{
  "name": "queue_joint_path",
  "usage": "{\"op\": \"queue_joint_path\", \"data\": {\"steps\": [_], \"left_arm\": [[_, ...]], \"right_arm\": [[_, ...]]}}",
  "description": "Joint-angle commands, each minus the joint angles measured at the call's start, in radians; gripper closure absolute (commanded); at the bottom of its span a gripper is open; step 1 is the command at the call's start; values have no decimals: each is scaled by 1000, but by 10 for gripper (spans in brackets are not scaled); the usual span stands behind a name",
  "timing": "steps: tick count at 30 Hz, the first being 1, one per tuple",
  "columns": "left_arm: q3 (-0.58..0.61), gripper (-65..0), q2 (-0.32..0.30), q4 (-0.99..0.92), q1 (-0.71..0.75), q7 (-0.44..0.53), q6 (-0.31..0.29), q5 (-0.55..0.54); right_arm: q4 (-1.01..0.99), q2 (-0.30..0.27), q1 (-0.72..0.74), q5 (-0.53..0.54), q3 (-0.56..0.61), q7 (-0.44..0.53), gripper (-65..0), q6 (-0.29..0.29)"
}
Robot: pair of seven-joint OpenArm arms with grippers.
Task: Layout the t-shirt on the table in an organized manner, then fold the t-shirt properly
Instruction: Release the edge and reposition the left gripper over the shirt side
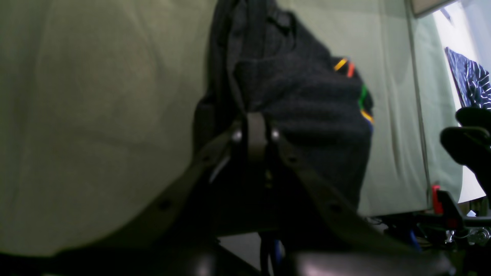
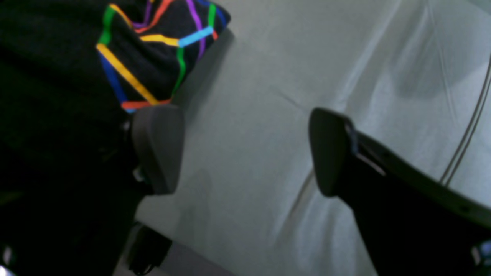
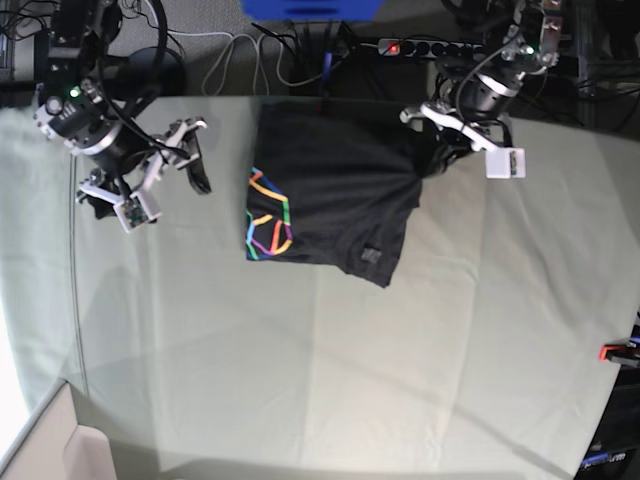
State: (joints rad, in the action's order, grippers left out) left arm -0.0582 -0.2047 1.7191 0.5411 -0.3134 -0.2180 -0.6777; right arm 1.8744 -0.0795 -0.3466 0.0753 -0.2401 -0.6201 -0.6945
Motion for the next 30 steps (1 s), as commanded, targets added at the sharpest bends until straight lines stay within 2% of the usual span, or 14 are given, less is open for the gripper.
{"op": "queue_joint_path", "data": {"steps": [1,15,17,23,30], "left_arm": [[-2,0,-5,2,9,18,-11,-1],[2,-5,-3,-104,1,10,-14,-10],[-2,-39,-3,-106,6,10,-13,-10],[-4,-205,-3,-95,32,18,-13,-12],[-12,-220,-12,38,87,20,-14,-12]], "right_arm": [[17,-1,4,11,-3,21,-515,-4],[17,-1,-6,11,-3,21,-515,-4],[17,-1,-6,11,-3,21,-515,-4],[18,-1,-6,11,-3,21,-515,-4],[24,-1,-6,16,-3,21,-517,-4]]}}
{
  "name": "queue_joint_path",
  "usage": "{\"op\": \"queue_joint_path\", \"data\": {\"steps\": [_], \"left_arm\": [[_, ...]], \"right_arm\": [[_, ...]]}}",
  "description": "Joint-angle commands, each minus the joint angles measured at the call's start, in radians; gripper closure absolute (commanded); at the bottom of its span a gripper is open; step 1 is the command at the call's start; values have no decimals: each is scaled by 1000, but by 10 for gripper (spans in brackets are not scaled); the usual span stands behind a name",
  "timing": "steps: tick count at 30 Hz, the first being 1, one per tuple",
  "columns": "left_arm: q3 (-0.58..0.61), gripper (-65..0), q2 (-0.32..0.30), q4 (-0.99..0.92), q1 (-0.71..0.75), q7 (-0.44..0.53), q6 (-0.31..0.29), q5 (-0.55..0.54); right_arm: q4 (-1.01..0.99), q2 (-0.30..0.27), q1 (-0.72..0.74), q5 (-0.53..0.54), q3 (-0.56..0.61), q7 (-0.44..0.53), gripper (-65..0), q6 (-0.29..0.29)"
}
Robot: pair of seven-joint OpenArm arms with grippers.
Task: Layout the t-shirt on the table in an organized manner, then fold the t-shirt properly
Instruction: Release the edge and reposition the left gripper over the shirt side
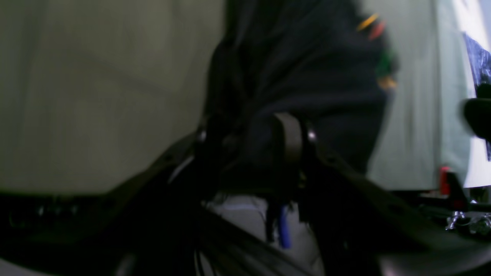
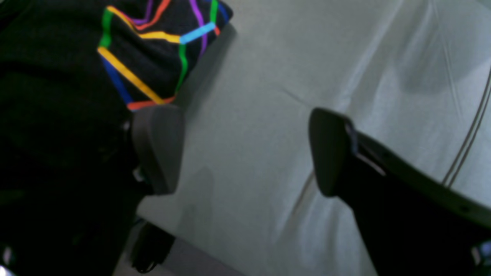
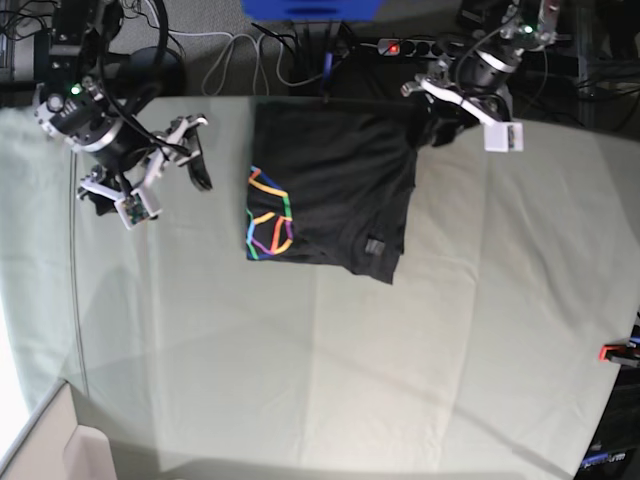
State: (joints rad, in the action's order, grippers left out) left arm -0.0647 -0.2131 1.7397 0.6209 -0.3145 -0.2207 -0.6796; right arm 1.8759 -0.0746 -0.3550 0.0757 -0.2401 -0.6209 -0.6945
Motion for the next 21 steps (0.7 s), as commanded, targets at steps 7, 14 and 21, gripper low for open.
{"op": "queue_joint_path", "data": {"steps": [7,14,21], "left_arm": [[-65,-221,-4,96,-12,10,-4,-4],[-16,-338,-4,38,-148,8,-3,1],[-22,-565,-3,-27,-243,-168,-12,-7]], "right_arm": [[23,-4,3,16,-3,22,-517,-4],[20,-4,3,16,2,22,-517,-4],[20,-4,3,13,-2,22,-517,-4]]}}
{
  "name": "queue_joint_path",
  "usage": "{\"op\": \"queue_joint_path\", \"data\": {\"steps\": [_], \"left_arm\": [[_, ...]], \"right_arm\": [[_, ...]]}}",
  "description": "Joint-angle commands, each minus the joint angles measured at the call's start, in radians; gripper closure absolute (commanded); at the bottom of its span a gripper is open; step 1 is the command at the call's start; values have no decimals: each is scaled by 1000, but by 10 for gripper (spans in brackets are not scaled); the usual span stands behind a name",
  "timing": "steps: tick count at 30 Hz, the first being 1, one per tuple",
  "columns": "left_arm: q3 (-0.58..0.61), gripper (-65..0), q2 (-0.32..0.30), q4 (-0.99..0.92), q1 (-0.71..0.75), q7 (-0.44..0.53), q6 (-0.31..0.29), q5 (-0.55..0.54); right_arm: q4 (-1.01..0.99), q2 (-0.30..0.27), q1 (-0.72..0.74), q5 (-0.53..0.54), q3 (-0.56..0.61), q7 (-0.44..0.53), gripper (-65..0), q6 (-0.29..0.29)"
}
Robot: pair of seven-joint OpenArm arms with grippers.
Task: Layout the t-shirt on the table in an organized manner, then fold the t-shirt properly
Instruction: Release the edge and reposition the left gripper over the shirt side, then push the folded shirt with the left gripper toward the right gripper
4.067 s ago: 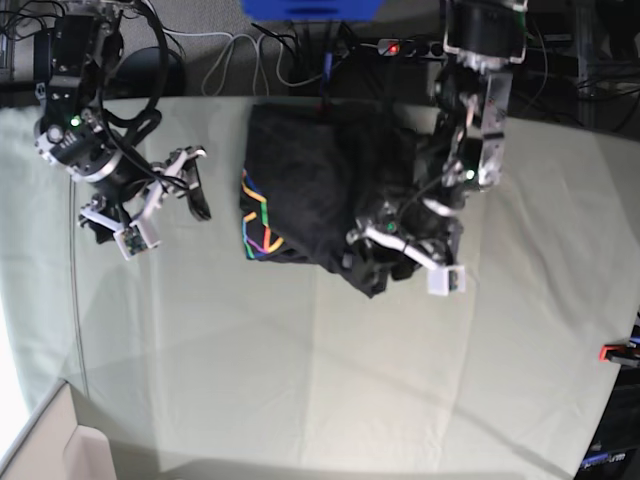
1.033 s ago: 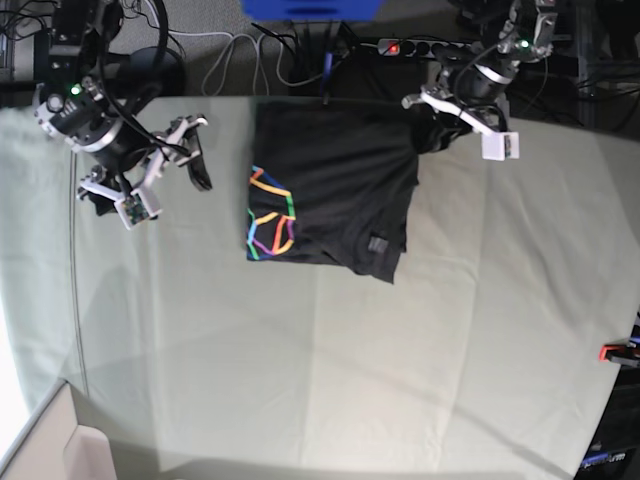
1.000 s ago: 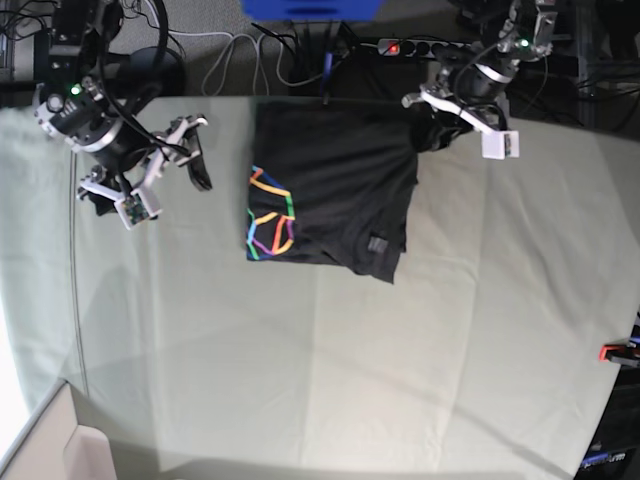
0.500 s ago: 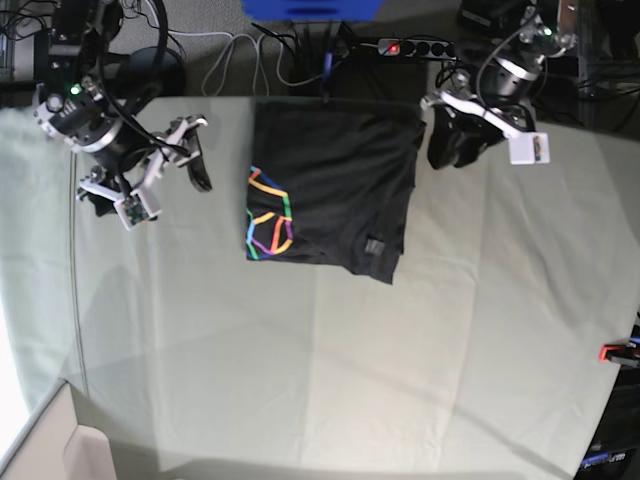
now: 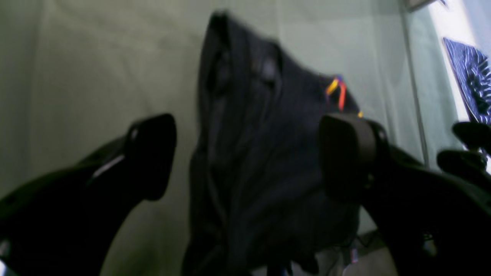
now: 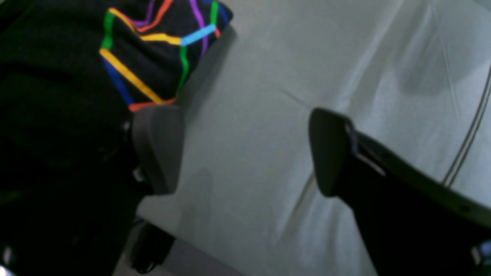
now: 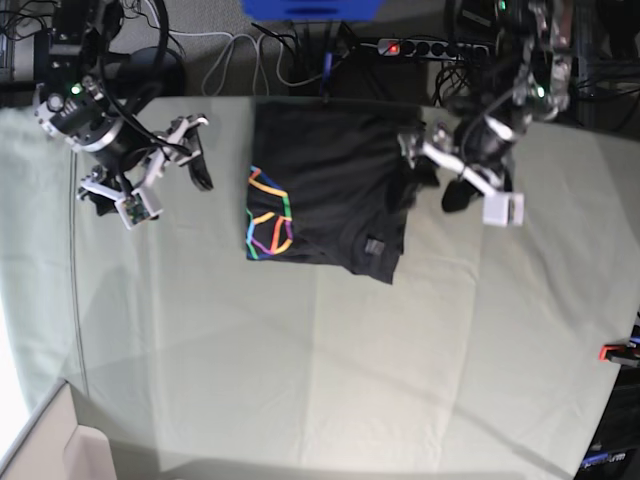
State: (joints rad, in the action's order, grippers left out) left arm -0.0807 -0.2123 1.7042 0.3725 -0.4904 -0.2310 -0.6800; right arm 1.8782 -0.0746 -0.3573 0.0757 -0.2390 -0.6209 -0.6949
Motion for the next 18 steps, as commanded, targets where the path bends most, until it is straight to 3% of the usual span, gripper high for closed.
{"op": "queue_joint_path", "data": {"steps": [1,7,18], "left_arm": [[-8,-565,1,-11,-7,5,-1,-7],[9,-568,11,-131,-96,0,-1,-10],[167,-568,32,-303,-203,3,0,-8]], "right_arm": [[18,-4,5,13,-3,22,-517,-3],[14,-4,8,13,-3,22,-517,-3],[14,-4,14,11,-3,22,-517,-3]]}}
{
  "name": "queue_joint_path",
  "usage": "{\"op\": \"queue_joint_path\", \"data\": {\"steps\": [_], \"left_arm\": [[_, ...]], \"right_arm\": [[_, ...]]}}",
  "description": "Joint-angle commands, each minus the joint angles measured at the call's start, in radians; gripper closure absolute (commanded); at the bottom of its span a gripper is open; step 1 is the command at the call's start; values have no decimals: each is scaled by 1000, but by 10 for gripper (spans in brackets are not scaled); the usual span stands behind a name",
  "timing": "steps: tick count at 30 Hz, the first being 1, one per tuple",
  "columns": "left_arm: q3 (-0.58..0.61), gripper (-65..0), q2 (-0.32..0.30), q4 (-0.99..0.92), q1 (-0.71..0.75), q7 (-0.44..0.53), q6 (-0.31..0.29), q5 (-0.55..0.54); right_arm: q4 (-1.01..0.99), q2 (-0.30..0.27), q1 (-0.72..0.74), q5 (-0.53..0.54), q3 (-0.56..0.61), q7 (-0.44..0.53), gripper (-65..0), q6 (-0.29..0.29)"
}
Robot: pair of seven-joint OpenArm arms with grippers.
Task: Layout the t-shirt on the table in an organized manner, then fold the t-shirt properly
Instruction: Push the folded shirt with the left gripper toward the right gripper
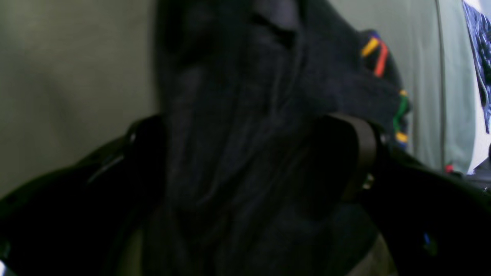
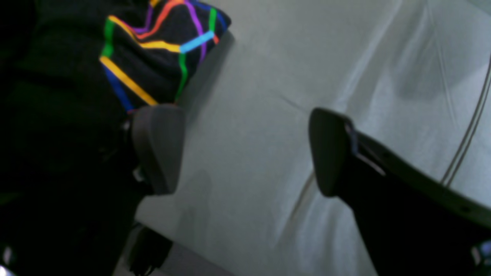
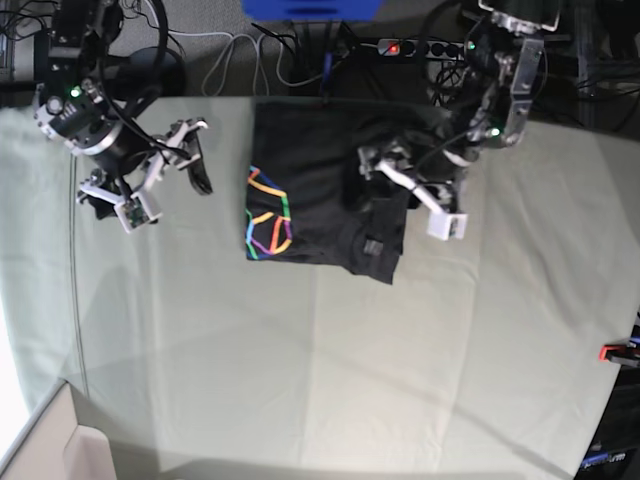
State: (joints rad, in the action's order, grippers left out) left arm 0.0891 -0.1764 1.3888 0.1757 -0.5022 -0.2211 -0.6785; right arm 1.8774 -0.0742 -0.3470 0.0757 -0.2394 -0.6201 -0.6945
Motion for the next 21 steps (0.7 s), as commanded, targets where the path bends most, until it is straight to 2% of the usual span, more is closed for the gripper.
{"op": "queue_joint_path", "data": {"steps": [1,5,7,9,15,21], "left_arm": [[1,-568,-4,-1,-6,18,-10,-10],[4,-563,-4,-42,-23,17,-10,-10],[5,-512,-4,-58,-35,12,-10,-5],[5,-405,-2,-70,-35,17,-10,-5],[47,0,-12,-113,-100,14,-11,0],[232,0,-42,-176,-215,20,-13,1]], "right_arm": [[15,-6,4,11,-2,21,-517,-4],[15,-9,4,11,-2,21,-517,-4],[15,-9,6,11,-2,21,-517,-4],[15,-9,6,11,-2,21,-517,-4],[21,-11,18,11,-5,21,-517,-4],[21,-8,21,16,-94,21,-517,-4]]}}
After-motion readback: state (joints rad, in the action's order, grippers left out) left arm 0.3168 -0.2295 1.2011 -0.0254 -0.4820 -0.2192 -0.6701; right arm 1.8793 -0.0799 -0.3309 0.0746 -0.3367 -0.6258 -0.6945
